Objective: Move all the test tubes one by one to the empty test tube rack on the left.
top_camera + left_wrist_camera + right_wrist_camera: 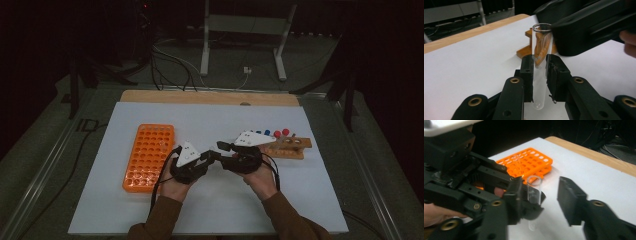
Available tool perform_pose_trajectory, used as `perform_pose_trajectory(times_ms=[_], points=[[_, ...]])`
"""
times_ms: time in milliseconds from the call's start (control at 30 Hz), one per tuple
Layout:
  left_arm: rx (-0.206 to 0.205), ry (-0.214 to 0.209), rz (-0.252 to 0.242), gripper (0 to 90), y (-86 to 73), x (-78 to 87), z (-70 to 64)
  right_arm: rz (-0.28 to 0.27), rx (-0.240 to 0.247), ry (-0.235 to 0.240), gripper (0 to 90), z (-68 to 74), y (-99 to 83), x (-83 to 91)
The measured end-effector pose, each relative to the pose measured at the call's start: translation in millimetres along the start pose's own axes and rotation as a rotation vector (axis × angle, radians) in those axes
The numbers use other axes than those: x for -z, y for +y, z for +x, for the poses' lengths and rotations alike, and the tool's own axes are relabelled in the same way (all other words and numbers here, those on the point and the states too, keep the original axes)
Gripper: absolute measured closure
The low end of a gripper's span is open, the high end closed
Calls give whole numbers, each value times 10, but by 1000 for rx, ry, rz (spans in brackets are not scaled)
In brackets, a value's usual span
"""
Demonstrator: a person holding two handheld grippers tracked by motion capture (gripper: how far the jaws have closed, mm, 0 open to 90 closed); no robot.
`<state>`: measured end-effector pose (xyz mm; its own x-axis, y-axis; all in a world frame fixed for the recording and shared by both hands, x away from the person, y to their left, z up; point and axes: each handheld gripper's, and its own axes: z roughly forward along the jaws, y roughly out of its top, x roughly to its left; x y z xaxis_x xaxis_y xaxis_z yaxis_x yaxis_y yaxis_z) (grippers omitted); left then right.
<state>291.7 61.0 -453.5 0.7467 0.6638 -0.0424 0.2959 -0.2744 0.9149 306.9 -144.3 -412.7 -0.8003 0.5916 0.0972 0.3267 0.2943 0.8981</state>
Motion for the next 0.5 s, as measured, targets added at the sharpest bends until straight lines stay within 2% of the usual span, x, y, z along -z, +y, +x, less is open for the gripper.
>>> perform_pose_trajectory(times_ms=[100,133,167,333,400,500], points=[[16,11,-4,767,-9,22,35,-15,-14,-10,434,-27,-3,52],[19,13,-4,767,-13,30,44,-15,-14,-10,434,-27,-3,52],[20,15,-4,766,-16,40,56,-22,-19,-22,355,-45,-15,85],[33,27,-12,767,-19,76,86,-14,-11,-60,199,-77,-72,120],[35,34,-15,767,-19,102,108,-13,-13,-71,151,-90,-96,129],[38,40,-21,767,-21,124,123,-15,-21,-76,130,-125,-136,160]])
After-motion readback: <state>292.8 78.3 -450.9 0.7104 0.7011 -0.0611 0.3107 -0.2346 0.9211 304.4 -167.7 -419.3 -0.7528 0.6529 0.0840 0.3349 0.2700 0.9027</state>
